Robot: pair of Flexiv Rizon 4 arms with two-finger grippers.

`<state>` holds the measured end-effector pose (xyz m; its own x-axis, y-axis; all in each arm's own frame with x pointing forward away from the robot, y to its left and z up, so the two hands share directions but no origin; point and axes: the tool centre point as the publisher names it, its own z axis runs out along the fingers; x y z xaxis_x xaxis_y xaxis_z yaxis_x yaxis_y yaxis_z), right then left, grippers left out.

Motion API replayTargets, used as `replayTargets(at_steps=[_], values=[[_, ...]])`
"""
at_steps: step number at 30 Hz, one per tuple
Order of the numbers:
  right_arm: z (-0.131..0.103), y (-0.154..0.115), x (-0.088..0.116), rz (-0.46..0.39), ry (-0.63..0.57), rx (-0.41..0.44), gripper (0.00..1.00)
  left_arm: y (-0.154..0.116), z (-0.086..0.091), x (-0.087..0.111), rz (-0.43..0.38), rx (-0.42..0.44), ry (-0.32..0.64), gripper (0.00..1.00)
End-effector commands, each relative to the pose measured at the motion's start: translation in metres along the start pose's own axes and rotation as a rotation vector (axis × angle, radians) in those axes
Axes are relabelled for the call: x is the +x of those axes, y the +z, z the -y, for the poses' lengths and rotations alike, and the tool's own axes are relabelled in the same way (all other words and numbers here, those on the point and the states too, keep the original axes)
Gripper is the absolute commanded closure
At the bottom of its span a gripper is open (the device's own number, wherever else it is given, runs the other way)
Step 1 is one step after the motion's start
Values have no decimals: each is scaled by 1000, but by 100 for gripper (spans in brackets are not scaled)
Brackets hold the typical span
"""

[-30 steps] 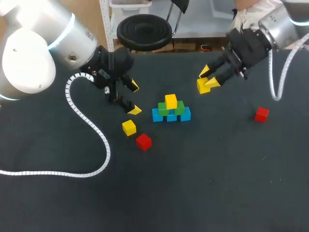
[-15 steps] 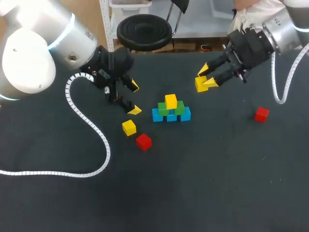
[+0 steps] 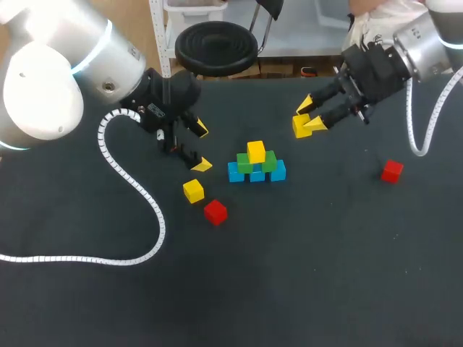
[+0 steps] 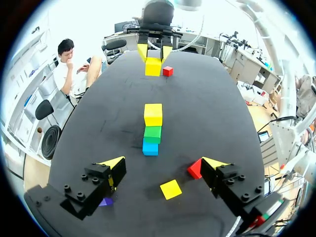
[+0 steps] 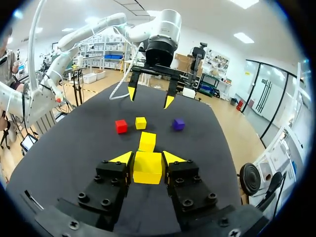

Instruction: Place the blue cubes, place green cubes on the blue cubes, place the yellow cubes on the green cubes, then place the red cubes on the yellow cubes, and place purple cube on the red cubes.

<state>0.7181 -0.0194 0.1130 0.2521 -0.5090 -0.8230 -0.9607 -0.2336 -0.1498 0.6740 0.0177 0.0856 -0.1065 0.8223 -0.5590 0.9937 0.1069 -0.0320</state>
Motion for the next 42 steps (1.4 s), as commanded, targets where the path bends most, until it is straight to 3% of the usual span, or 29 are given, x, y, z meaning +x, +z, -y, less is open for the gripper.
replayTargets(at_steps=[1, 5, 15, 30, 42], values=[[-8, 3, -7, 4, -3, 11, 100, 0, 0, 1, 2, 0, 2, 0], [-18, 0, -21, 3, -18, 60, 100, 0, 0, 1, 2, 0, 2, 0], [-35, 21, -38, 5, -16, 78, 100, 0, 0, 1, 2, 0, 2, 0], [-25, 47, -9, 72, -39, 50, 100, 0, 0, 1, 2, 0, 2, 0], [-19, 60, -3, 96, -36, 19, 100, 0, 0, 1, 2, 0, 2, 0]])
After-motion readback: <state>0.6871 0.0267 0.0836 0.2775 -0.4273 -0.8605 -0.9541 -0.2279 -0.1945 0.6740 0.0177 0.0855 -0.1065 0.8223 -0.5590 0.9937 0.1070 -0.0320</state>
